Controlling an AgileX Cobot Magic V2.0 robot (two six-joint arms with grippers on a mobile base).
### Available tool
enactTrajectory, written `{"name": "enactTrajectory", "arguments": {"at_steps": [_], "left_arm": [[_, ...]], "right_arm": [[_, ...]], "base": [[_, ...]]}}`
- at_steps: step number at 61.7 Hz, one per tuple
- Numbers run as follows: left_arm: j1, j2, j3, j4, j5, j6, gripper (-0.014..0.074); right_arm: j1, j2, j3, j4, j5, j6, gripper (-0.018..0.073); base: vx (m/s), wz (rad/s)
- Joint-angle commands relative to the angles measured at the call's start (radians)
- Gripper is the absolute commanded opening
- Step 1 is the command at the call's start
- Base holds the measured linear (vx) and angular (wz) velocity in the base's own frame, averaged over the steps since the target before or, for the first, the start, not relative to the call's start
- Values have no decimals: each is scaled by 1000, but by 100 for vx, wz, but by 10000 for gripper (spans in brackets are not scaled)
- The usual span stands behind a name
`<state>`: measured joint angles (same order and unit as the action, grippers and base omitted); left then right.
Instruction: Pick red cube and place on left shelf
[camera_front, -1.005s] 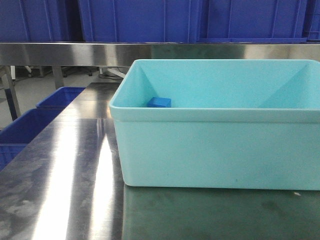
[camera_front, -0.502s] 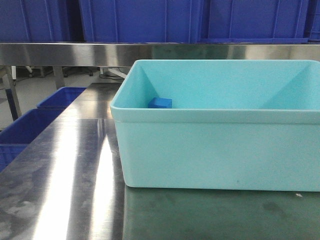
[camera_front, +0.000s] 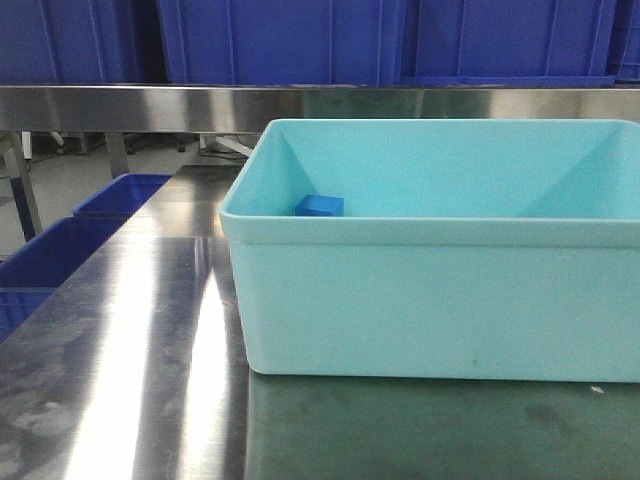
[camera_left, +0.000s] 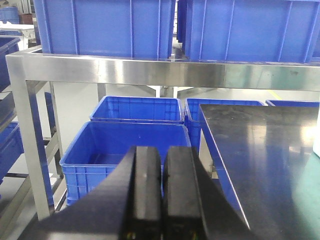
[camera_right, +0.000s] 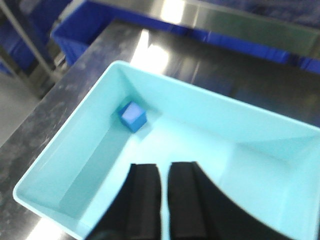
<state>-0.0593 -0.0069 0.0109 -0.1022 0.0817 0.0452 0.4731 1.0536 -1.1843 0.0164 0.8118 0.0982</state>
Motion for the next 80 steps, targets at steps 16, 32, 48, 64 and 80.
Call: {"name": "enactTrajectory", "arguments": {"at_steps": [16, 32, 48, 64, 80], "left_arm": [[-1, -14, 24, -2, -90, -5, 102], [-1, -14, 24, -2, -90, -5, 102], [-1, -14, 24, -2, -90, -5, 102], [-1, -14, 24, -2, -90, -5, 102], [-1, -14, 24, -2, -90, -5, 102]], "right_arm": [[58, 259, -109, 11, -38, 81, 451], [56, 375, -109, -33, -14, 151, 511], [28, 432, -109, -134, 84, 294, 548], [-7, 473, -106, -158, 134, 378, 548], [-11, 582, -106, -156, 143, 391, 548]], "base": [[0, 0], [0, 0], [0, 0], [0, 0], [0, 0]]}}
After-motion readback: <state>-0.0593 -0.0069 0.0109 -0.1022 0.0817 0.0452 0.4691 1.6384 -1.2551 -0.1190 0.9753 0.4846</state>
